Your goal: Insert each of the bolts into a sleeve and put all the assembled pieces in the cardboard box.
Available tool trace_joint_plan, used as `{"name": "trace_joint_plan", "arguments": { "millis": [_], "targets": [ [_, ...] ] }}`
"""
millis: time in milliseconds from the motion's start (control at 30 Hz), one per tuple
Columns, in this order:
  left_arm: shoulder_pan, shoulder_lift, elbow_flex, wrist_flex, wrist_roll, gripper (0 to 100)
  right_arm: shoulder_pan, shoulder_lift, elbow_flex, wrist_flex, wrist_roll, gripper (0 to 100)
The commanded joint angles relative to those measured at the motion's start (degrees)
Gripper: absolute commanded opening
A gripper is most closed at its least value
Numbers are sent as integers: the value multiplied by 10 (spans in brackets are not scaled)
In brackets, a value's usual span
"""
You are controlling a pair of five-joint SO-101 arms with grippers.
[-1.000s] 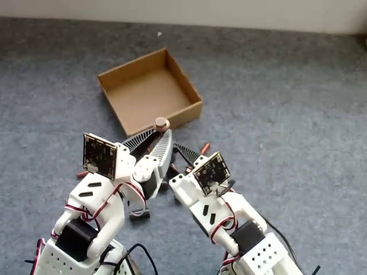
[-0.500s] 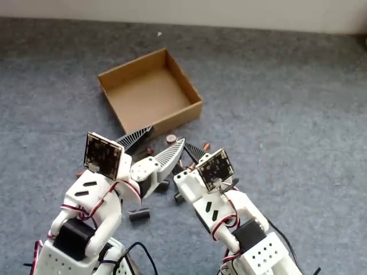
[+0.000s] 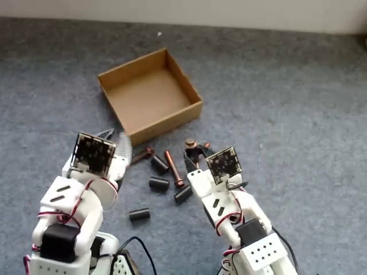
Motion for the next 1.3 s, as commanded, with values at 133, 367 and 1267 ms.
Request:
{"name": "trace_joint_plan", "arguments": {
  "millis": [133, 367, 1267],
  "targets": [
    [-136, 2, 122, -1, -10, 6, 25, -9, -9, -13, -1, 5],
    [-175, 2, 240, -53, -19, 7, 22, -1, -100, 131, -47, 5],
    [-175, 2, 320, -124, -65, 7, -3, 843, -893, 85, -43, 5]
  ]
}}
